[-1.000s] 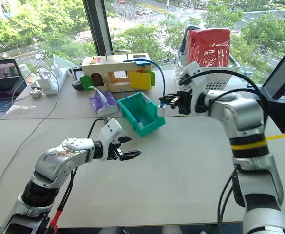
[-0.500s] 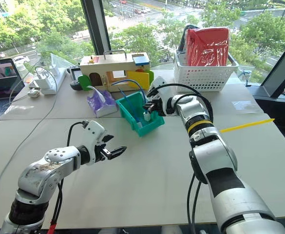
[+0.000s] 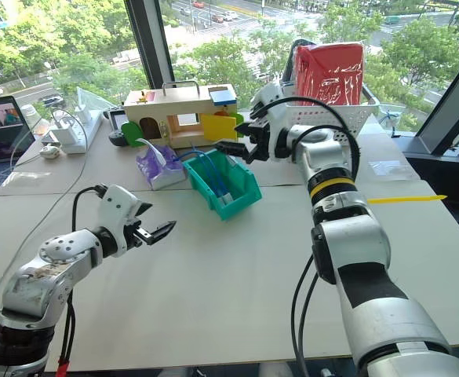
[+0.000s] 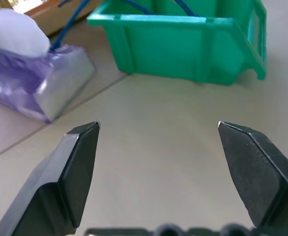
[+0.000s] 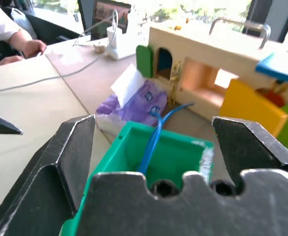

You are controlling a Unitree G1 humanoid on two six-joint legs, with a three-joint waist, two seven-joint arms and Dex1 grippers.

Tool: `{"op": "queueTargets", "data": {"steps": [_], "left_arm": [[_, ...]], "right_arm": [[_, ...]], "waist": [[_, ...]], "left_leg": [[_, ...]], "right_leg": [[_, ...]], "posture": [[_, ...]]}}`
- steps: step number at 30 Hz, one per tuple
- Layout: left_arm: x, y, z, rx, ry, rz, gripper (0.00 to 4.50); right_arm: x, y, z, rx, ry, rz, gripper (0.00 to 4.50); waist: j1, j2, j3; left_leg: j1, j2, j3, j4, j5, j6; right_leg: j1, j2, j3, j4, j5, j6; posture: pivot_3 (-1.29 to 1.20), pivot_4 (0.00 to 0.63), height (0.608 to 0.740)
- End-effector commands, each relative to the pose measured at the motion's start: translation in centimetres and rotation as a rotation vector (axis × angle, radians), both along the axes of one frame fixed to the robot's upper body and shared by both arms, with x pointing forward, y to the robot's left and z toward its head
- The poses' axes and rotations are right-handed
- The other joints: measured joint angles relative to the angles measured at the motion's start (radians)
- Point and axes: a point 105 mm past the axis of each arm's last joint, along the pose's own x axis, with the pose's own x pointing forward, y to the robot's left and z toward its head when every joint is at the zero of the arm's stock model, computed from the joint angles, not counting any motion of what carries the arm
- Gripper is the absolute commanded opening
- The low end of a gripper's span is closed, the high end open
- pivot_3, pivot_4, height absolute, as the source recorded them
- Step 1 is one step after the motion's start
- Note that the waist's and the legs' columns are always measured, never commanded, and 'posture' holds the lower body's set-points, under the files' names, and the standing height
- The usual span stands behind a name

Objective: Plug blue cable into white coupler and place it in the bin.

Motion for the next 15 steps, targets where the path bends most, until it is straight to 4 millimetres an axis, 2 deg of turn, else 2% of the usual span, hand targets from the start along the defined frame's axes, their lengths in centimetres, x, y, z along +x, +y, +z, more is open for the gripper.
{"op": "queueTargets", "data": {"steps": [1,5,7,8,10,15], "left_arm": [[0.5,2.3,1.4,-0.027,-0.136,0.081,4.12],[1.0,2.9,-0.1,-0.1,-0.072,0.081,4.12],[1.8,3.1,-1.0,-0.102,-0.049,0.112,4.12],[1.9,3.0,-1.1,-0.103,-0.051,0.114,4.12],[2.2,2.2,-1.5,-0.128,-0.031,0.08,4.12],[2.7,1.0,-1.6,-0.153,-0.003,0.009,4.12]], "right_arm": [[-3.5,-4.1,-0.7,0.08,-0.046,-0.022,4.46],[-6.4,-7.8,-3.7,0.107,-0.024,-0.182,4.46],[-7.2,-9.0,-5.2,0.117,-0.006,-0.264,4.46],[-7.4,-9.2,-5.8,0.108,0.001,-0.289,4.46],[-8.2,-9.6,-8.5,0.061,0.043,-0.339,4.46],[-9.3,-10.4,-11.9,0.037,0.092,-0.441,4.46]], "waist": [[0.01,-0.001,0.0],[0.01,0.001,0.001],[0.004,0.002,0.001],[0.001,0.002,0.001],[0.0,0.001,0.001],[0.001,0.001,0.0]], "left_leg": [[0.0,0.0,0.0,0.0,0.0,0.0],[-0.001,0.0,0.0,0.002,-0.001,0.002],[-0.001,-0.001,0.001,0.002,-0.001,0.002],[0.0,-0.001,0.001,0.002,-0.001,0.002],[0.001,-0.001,0.001,0.003,-0.001,0.002],[0.002,-0.001,0.001,0.003,-0.001,0.002]], "right_leg": [[0.0,0.0,0.0,0.0,0.0,0.0],[-0.001,-0.001,0.0,0.001,0.0,0.0],[-0.002,-0.001,0.0,0.001,0.0,0.0],[-0.002,-0.001,0.0,0.001,0.0,0.0],[-0.001,-0.001,0.001,0.002,0.0,0.0],[0.001,-0.001,0.0,0.002,0.0,0.0]], "posture": [[0.0,0.15,0.74],[0.0,0.15,0.74],[0.0,0.15,0.74],[0.0,0.15,0.74],[0.0,0.15,0.74],[0.0,0.15,0.74]]}}
